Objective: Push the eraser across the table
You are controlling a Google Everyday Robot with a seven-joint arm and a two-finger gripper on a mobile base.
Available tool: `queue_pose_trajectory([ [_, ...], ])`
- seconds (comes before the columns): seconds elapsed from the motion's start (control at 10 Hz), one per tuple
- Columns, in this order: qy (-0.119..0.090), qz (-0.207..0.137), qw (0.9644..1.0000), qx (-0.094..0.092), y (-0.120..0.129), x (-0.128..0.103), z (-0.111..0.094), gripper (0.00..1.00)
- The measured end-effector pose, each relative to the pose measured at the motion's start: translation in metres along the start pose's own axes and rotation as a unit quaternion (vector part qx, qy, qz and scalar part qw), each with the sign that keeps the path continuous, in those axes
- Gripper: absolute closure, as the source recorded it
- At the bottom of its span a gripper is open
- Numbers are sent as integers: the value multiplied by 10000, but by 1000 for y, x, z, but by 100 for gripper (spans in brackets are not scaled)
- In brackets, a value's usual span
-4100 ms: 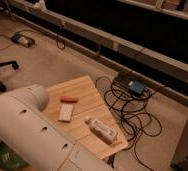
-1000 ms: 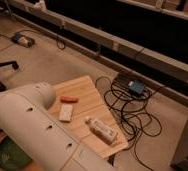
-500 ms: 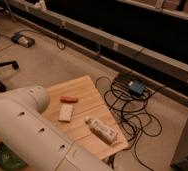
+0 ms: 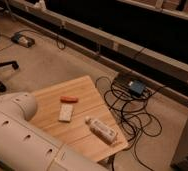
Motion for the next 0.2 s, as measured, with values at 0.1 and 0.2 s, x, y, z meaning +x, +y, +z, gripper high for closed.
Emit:
queue_pose_trajectory([
  [0.1, -7, -43, 10000, 9, 0, -3, -1, 20],
  [0.2, -18, -102, 9999, 25, -2, -7, -2, 20],
])
